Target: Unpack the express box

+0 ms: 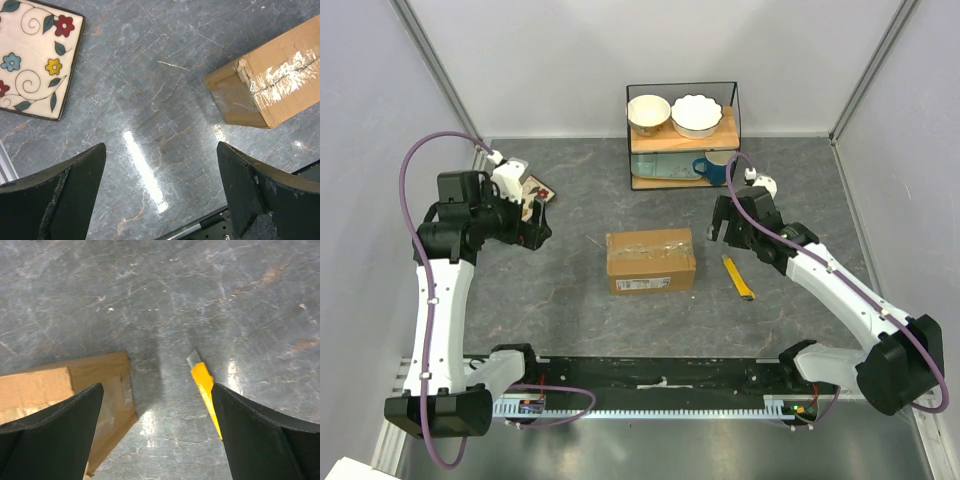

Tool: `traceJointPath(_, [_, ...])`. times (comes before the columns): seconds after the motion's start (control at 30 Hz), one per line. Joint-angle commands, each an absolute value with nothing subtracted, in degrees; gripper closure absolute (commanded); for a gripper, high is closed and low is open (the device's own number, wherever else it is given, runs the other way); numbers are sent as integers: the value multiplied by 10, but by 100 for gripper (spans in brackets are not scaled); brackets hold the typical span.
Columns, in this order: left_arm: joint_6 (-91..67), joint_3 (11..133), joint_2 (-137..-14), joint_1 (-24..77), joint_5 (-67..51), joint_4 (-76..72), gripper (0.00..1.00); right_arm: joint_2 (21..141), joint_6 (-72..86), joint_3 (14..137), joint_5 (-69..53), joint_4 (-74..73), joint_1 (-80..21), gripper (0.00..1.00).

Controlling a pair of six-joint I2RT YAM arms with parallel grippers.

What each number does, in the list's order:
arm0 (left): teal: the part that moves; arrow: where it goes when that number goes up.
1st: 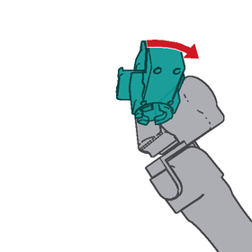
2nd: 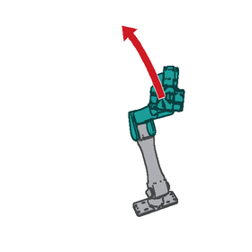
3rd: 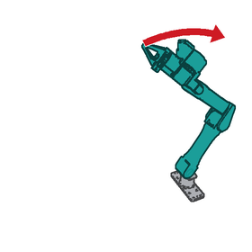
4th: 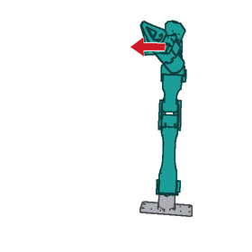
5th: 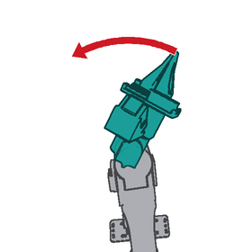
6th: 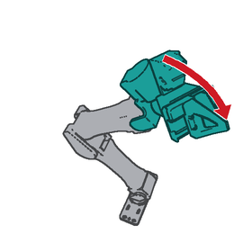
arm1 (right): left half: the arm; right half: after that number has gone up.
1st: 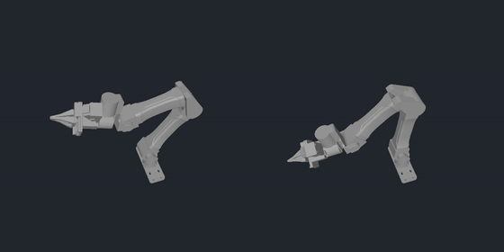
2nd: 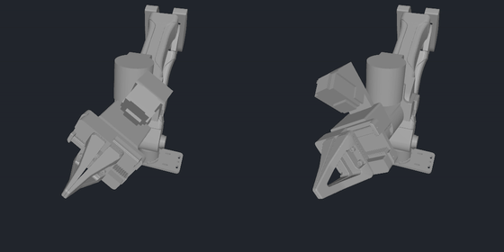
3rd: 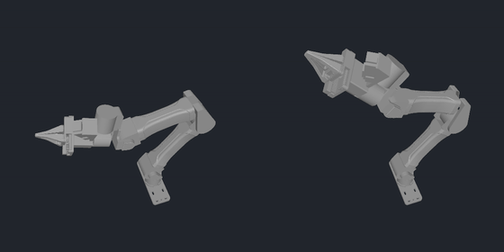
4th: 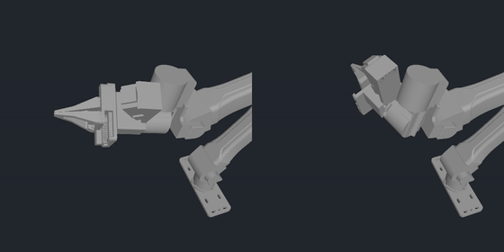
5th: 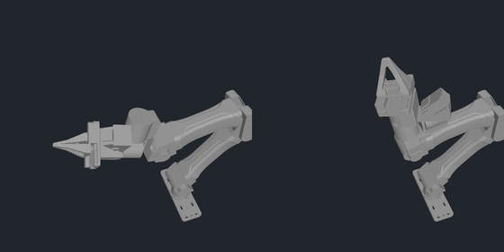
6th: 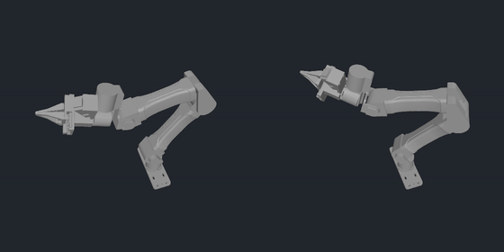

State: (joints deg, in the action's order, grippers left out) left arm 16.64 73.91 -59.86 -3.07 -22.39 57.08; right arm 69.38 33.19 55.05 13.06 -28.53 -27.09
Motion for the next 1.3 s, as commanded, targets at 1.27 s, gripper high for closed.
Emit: traceJointPath(1.27, [233, 748, -585, -31, -338, 647, 1, 766, 560, 372, 418, -276, -385, 10])
